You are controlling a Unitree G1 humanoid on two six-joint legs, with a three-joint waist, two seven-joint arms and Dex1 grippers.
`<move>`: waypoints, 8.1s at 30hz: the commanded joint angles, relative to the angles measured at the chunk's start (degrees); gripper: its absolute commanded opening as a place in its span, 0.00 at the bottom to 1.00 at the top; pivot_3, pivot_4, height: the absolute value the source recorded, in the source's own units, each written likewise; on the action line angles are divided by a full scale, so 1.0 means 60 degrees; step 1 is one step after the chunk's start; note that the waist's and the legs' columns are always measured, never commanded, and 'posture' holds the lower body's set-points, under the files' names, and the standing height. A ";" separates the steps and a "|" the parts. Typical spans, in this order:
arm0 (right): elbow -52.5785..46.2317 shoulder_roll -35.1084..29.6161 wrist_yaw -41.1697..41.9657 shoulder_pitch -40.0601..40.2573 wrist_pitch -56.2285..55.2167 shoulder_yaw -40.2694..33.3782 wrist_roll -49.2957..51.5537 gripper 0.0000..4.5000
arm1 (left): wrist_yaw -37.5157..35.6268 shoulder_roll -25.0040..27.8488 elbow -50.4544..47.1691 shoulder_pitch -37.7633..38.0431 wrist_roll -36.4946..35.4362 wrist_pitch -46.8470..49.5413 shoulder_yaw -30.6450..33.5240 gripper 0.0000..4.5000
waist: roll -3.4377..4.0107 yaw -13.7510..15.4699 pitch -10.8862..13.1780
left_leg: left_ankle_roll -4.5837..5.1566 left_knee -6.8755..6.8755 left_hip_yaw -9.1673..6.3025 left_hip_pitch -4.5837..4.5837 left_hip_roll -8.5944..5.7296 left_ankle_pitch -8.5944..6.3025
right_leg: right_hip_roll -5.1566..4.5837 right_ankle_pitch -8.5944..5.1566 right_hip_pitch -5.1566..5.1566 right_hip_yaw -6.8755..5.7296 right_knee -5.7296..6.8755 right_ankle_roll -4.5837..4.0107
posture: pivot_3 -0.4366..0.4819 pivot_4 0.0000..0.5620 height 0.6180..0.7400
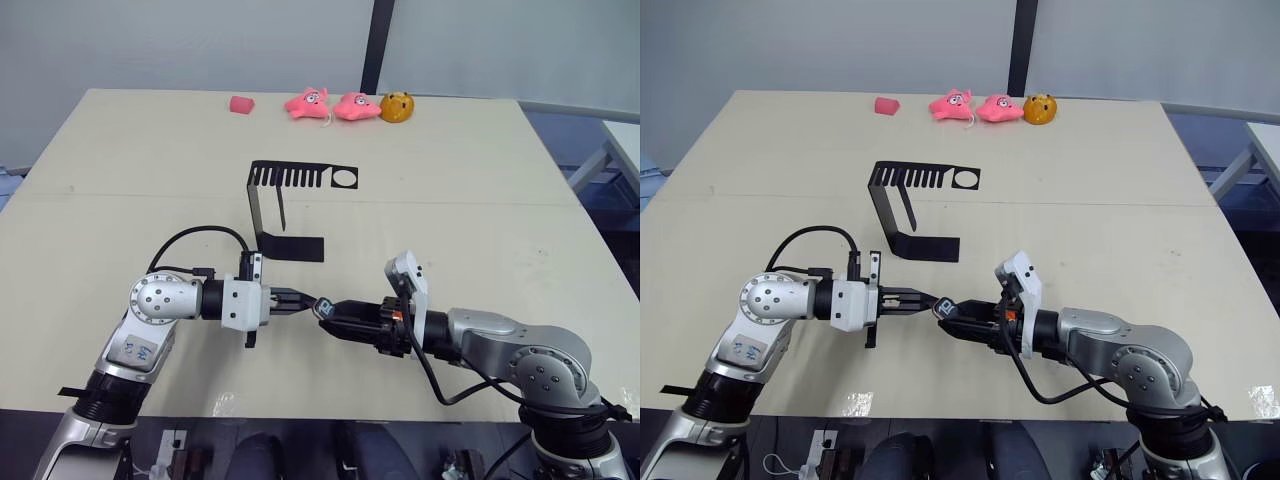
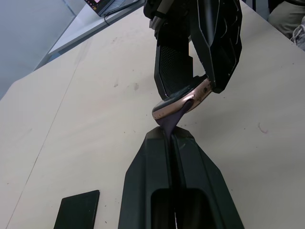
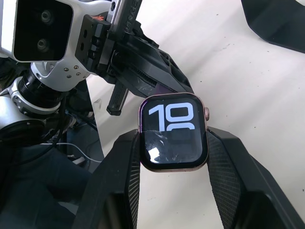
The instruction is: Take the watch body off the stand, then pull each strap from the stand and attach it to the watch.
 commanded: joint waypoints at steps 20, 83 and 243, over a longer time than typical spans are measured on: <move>-0.0542 -0.0714 0.0981 0.0011 -0.1411 0.0357 -0.1475 0.33 | -0.0846 0.1268 0.0017 0.0662 -0.1316 0.0347 0.1246 1.00 | 0.0002 -0.0062 0.0001 | -0.0004 -0.0011 0.0000 0.0001 0.0004 0.0001 | 0.0002 -0.0001 -0.0006 0.0000 -0.0003 -0.0002 | 0.48 0.27 1.00; 0.3931 -0.1506 0.4570 0.5198 -1.0896 -0.5215 -0.6480 1.00 | -0.0244 0.1597 0.4477 0.2727 -0.2391 -0.0324 0.5372 1.00 | -0.0013 -0.0010 -0.0006 | -0.0007 -0.0014 0.0002 0.0033 0.0000 -0.0014 | -0.0003 -0.0010 0.0022 -0.0009 -0.0006 -0.0017 | 0.48 0.27 1.00; 0.1553 0.1406 0.3750 0.0263 -0.5224 -0.0431 -0.4342 0.00 | 0.0856 0.1739 -0.1685 0.1656 -0.7417 0.9065 0.3677 0.01 | 0.0013 -0.0245 -0.0003 | -0.0046 -0.0028 -0.0030 0.0011 0.0008 -0.0003 | 0.0000 -0.0018 0.0009 -0.0030 0.0000 -0.0030 | 0.48 0.27 1.00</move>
